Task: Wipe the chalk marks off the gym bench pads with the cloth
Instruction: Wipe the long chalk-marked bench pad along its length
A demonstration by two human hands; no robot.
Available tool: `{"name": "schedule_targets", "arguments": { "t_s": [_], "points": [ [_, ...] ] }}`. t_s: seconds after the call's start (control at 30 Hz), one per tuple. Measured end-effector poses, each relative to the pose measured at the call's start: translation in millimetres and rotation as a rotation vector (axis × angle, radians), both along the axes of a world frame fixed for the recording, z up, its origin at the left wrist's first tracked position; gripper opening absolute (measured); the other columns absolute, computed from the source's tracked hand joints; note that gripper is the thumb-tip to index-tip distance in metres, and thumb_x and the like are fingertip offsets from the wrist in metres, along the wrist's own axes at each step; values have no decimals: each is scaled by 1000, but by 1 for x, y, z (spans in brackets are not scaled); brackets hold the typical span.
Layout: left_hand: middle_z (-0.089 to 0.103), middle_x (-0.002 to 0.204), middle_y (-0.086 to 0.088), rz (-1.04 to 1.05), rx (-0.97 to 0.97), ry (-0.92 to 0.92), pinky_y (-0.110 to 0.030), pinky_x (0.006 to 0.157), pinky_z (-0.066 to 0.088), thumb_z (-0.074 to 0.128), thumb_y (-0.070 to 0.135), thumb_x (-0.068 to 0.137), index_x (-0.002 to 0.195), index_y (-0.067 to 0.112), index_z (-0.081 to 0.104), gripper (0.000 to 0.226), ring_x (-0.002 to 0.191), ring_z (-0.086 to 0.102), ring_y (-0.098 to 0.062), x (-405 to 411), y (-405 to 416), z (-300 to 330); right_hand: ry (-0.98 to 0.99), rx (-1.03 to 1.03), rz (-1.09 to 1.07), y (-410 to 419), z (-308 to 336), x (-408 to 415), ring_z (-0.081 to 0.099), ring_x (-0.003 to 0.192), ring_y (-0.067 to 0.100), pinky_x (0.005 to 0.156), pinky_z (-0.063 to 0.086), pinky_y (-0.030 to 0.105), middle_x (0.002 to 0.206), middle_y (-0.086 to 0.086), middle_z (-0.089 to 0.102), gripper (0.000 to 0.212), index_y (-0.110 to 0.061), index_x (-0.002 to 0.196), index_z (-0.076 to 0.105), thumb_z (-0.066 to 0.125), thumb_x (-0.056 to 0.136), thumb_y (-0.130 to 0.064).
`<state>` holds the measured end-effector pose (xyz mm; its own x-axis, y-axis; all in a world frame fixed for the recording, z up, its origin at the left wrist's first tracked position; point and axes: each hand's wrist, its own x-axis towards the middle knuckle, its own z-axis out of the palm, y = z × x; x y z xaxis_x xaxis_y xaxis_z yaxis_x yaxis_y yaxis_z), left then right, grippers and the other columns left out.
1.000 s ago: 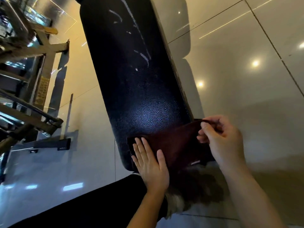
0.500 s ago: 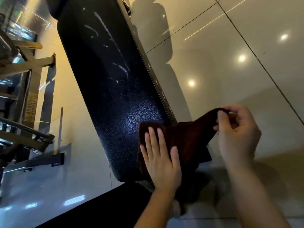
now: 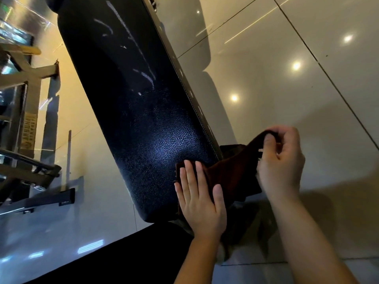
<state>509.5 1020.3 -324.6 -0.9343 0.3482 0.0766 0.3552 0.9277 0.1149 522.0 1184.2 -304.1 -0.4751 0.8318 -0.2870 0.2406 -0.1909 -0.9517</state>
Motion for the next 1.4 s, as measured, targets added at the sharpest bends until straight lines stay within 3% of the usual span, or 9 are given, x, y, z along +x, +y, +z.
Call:
{"name": "schedule_targets", "arguments": {
  "t_s": [0.1,0.3,0.4,0.57,0.73,0.87,1.07,1.23,1.4],
  "points": [
    [9,161,1,21,-5,18,-38,120,0,11,55,100,154,22,8,63,149,3,-13,-15,1,4,-40,-20,-64,4,-8,10,59,78,13,73,52,31,84,-12,57,12,-24,98,53,54,97,-12],
    [-5,161,4,-62,-64,36,-33,119,-9,7,57,98,152,24,-5,65,148,-10,-9,-58,8,20,-110,-120,105,12,-26,22,66,66,16,71,56,49,71,-3,64,15,-40,80,58,57,90,-29],
    [-7,161,4,-80,-65,51,-31,118,-12,10,52,97,151,25,-5,63,146,-13,-6,-105,16,36,-69,-89,194,10,-22,25,61,53,8,63,55,43,59,-5,61,18,-32,82,56,58,95,-20],
    [-2,162,-2,-142,-66,64,-36,119,-10,13,47,97,153,21,2,63,148,-7,-13,-136,25,51,-31,-6,271,3,-2,16,61,62,23,64,53,47,62,0,61,1,-23,96,57,56,96,-23],
    [-9,158,7,-123,-14,67,-34,119,-12,19,51,97,153,22,1,66,146,-11,-8,-111,32,41,46,177,229,5,10,18,57,74,9,64,53,33,90,-16,48,12,-32,90,53,61,92,-23],
    [-13,154,15,-65,16,39,-34,120,-10,9,50,95,147,31,-8,58,143,-15,-1,-100,35,36,99,-59,315,9,9,30,62,54,8,57,55,39,66,-1,63,12,-32,90,48,52,98,-23],
    [-5,157,14,-15,79,28,-32,120,-8,9,41,99,151,28,2,54,145,-12,1,-32,-7,10,108,50,317,-14,8,47,57,53,11,54,49,29,62,-7,59,13,-34,86,52,55,95,-25],
    [13,158,1,-89,89,22,-30,119,-5,7,42,103,152,20,9,54,148,-3,-5,20,-45,-13,83,134,312,-26,1,77,58,64,9,52,42,11,63,-6,60,14,-35,84,54,57,91,-23],
    [5,160,6,-191,55,23,-31,120,-6,7,49,101,153,17,9,61,148,-3,-8,13,-52,-9,49,174,14,-43,-11,82,65,72,10,64,56,21,98,-4,53,12,-24,98,60,59,94,-13]
  ]
}}
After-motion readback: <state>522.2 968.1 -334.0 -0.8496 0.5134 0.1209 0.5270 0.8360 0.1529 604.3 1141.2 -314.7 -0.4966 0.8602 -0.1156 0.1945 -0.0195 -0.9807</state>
